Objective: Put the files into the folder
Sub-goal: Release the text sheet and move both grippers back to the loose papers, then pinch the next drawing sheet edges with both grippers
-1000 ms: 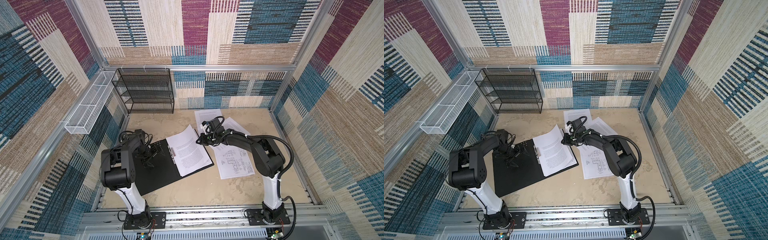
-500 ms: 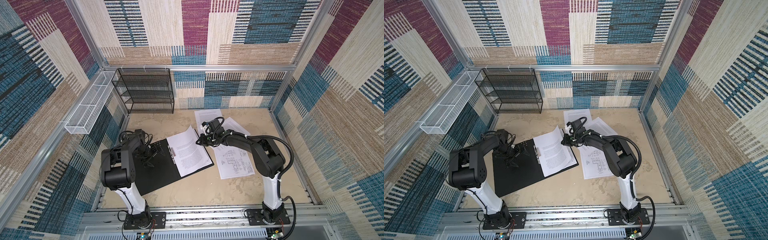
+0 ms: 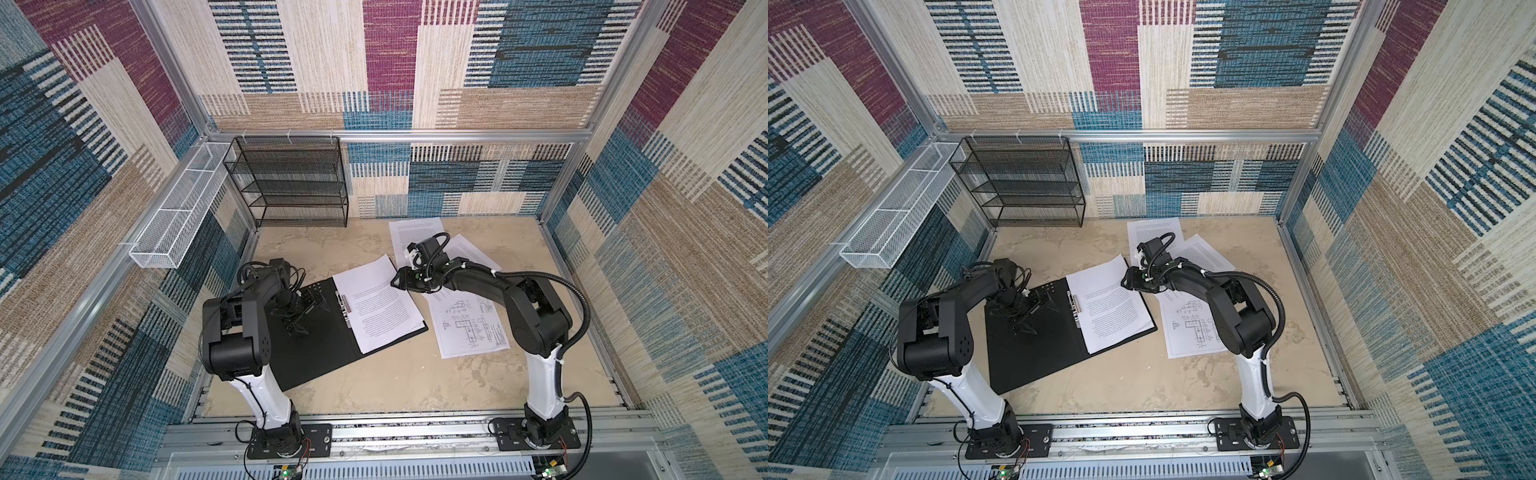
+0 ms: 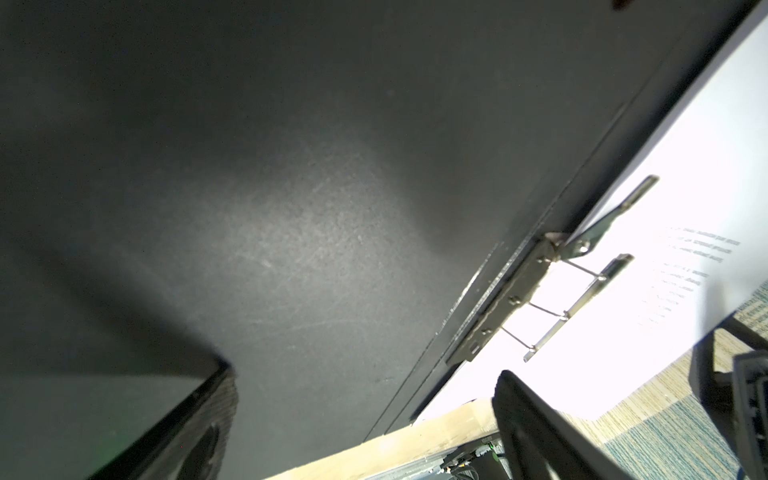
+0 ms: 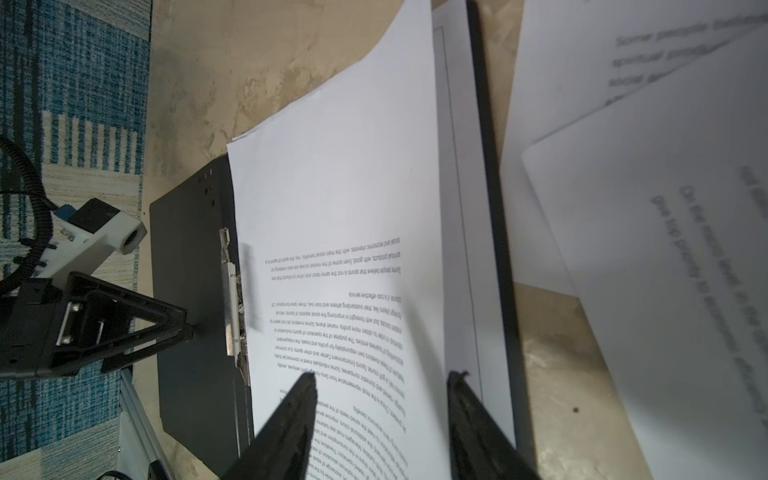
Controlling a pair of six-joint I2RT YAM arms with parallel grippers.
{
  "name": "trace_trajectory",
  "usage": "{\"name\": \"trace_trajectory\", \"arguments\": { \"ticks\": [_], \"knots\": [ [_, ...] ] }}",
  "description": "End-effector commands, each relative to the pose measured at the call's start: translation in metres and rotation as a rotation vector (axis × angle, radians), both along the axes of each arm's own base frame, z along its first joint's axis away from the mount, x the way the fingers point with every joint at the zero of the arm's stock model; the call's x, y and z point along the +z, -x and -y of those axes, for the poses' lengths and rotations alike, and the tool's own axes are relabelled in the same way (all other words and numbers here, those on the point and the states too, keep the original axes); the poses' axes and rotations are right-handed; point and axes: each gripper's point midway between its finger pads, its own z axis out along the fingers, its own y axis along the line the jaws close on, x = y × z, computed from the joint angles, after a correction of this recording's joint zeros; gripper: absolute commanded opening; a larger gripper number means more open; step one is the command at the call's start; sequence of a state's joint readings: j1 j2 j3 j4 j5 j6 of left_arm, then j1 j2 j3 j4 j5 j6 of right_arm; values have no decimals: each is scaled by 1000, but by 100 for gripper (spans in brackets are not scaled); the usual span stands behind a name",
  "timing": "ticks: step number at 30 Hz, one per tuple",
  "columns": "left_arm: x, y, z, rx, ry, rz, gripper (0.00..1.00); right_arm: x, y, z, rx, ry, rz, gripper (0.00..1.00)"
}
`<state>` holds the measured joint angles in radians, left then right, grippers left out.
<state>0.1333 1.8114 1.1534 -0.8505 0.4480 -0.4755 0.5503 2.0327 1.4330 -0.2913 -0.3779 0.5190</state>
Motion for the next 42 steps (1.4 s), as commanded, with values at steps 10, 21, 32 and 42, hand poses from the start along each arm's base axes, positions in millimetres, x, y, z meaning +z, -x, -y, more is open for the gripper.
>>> {"name": "trace_trajectory", "arguments": {
  "ticks": [10,21,32,42],
  "knots": [
    [29,-12,4,-40,12,117,96,57,-9,38,-137,113,139,84],
    [118,-7,178,-468,25,368,95,60,30,192,-388,94,109,100],
    [94,20,370,-806,175,361,95,13,74,298,-652,31,-5,100],
    [41,27,432,-885,221,290,97,-8,86,306,-664,-30,-55,100]
  ]
}}
